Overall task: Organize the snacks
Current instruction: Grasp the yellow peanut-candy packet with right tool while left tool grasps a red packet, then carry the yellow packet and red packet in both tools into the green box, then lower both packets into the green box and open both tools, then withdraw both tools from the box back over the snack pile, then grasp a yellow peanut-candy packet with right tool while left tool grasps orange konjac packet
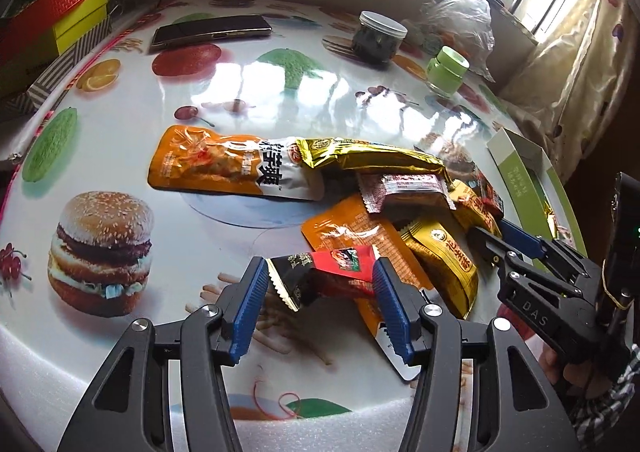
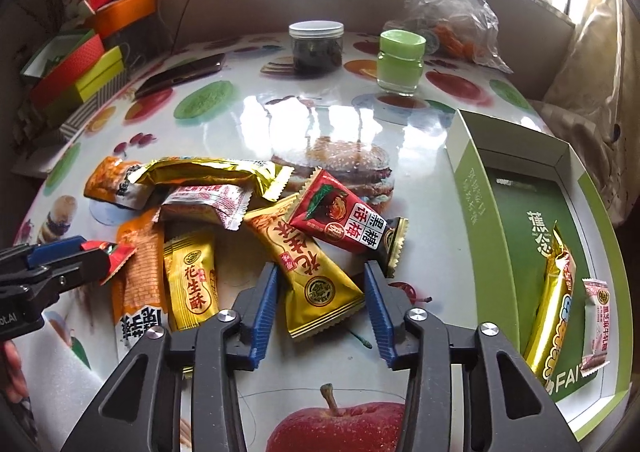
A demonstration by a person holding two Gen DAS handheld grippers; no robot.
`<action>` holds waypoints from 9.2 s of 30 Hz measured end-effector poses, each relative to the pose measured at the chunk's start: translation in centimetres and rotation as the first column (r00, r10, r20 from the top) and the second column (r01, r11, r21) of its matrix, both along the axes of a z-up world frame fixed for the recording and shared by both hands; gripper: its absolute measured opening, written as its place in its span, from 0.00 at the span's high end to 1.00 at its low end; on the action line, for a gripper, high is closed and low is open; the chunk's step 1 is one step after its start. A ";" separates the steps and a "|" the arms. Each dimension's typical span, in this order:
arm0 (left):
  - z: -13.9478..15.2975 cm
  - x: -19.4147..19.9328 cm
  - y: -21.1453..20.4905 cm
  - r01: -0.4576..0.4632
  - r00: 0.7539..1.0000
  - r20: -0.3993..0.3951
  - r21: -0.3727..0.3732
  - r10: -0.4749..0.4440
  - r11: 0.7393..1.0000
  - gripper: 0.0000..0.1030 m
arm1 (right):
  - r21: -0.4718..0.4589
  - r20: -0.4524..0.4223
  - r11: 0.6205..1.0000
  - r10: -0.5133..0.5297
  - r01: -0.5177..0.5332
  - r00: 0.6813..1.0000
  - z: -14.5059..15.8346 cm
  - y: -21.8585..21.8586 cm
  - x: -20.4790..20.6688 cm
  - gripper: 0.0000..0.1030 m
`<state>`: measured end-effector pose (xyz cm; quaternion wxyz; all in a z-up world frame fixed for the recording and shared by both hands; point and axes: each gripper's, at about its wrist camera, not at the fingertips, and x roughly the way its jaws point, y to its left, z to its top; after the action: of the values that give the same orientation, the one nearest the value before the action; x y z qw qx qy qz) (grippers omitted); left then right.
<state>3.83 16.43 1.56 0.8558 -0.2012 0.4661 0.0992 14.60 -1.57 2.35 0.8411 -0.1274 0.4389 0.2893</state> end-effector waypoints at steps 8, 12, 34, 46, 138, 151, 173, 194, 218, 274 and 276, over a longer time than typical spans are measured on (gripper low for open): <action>0.5 0.0 -0.6 0.009 1.000 0.000 -0.015 -0.009 1.000 0.46 | 0.038 -0.009 0.999 -0.030 0.031 0.999 0.3 -1.1 -0.5 0.66; 0.1 -0.2 -1.3 0.041 0.999 -0.032 0.040 -0.039 0.998 0.46 | 0.057 -0.026 0.998 -0.029 0.031 0.999 0.4 -1.8 -1.1 0.66; -0.4 0.0 0.1 -0.010 1.000 -0.012 -0.034 0.009 0.999 0.46 | 0.051 -0.055 0.999 0.001 0.002 0.998 0.3 -1.9 -3.2 0.66; -0.3 0.2 -0.4 -0.025 1.000 0.015 0.005 0.025 1.000 0.69 | 0.050 -0.056 0.999 0.003 0.000 0.998 0.3 -2.0 -3.3 0.66; 5.0 12.7 -19.5 0.434 0.891 0.138 0.027 -0.433 0.901 0.81 | 0.082 0.025 0.910 -0.410 0.407 0.912 3.7 -19.5 0.7 0.66; 3.2 14.6 -21.0 0.456 0.886 0.091 0.012 -0.455 0.890 0.81 | 0.018 0.044 0.908 -0.419 0.418 0.907 2.4 -19.7 0.7 0.66; 2.5 14.9 -21.9 0.480 0.876 0.066 -0.021 -0.478 0.877 0.70 | 0.039 0.037 0.912 -0.410 0.408 0.912 2.6 -19.5 0.7 0.62; 4.3 13.1 -21.7 0.480 0.872 0.099 0.014 -0.479 0.877 0.52 | 0.057 0.074 0.908 -0.419 0.415 0.905 3.7 -19.3 -0.3 0.53; 6.3 7.6 -16.9 0.386 0.909 0.142 0.067 -0.392 0.920 0.51 | 0.110 0.112 0.925 -0.376 0.365 0.920 5.6 -17.1 -2.5 0.52; 0.3 -1.3 0.5 0.005 0.999 0.046 -0.005 -0.005 1.000 0.51 | 0.063 -0.093 0.991 0.120 -0.115 0.988 0.2 2.7 -3.7 0.56; 0.2 -1.3 0.6 0.003 0.999 0.044 -0.006 -0.003 1.000 0.51 | 0.062 -0.089 0.993 0.109 -0.104 0.990 0.2 2.5 -3.5 0.64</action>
<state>2.57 17.01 1.81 0.8654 -0.2051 0.4479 0.0919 11.06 0.93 2.58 0.8065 -0.1130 0.4614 0.3520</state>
